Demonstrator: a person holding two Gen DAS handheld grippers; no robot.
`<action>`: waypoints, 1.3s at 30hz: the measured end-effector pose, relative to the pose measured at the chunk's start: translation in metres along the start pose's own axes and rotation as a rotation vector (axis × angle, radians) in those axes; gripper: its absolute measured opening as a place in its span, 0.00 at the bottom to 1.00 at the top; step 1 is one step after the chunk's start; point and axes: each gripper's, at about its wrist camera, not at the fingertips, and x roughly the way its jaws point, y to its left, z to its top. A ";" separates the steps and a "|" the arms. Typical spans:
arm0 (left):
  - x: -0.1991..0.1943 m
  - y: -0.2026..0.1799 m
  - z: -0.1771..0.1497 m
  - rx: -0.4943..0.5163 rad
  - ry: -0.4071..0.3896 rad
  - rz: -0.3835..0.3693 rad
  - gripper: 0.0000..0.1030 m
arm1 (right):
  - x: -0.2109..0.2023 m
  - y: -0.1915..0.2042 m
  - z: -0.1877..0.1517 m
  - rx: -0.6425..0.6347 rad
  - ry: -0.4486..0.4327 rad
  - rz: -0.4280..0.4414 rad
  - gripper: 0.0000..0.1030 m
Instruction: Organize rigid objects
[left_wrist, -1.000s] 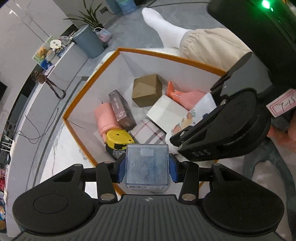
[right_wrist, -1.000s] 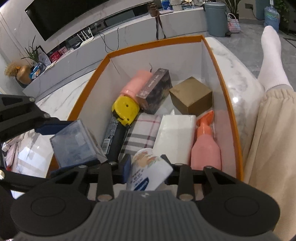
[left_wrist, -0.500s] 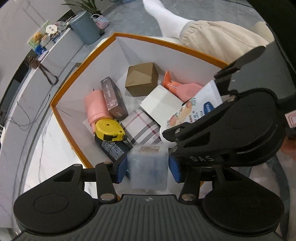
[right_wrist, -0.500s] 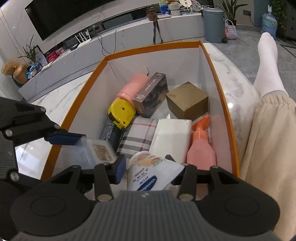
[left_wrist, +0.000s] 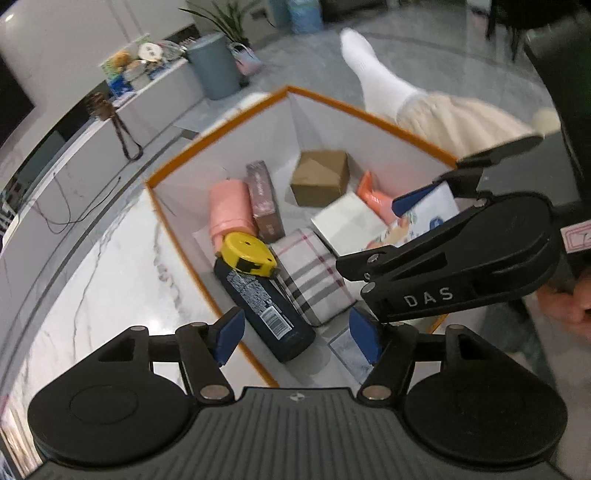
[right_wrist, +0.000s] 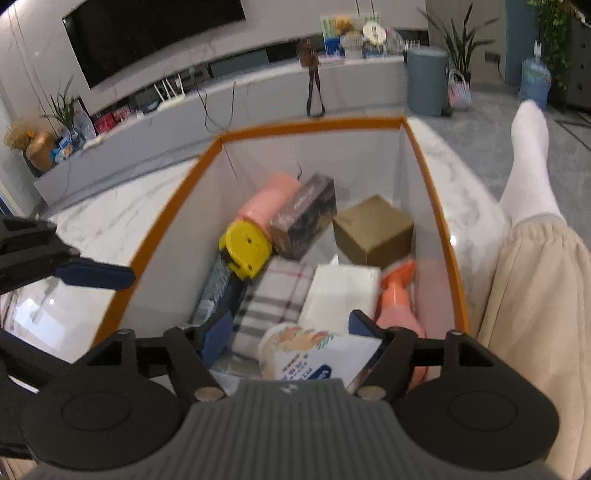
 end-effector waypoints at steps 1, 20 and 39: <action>-0.006 0.002 -0.002 -0.019 -0.020 0.001 0.77 | -0.003 0.000 0.000 0.002 -0.018 0.007 0.72; -0.126 0.042 -0.074 -0.599 -0.439 0.265 0.77 | -0.092 0.064 -0.021 -0.183 -0.368 0.012 0.85; -0.122 0.019 -0.142 -0.768 -0.345 0.511 0.93 | -0.086 0.084 -0.076 -0.246 -0.397 -0.086 0.92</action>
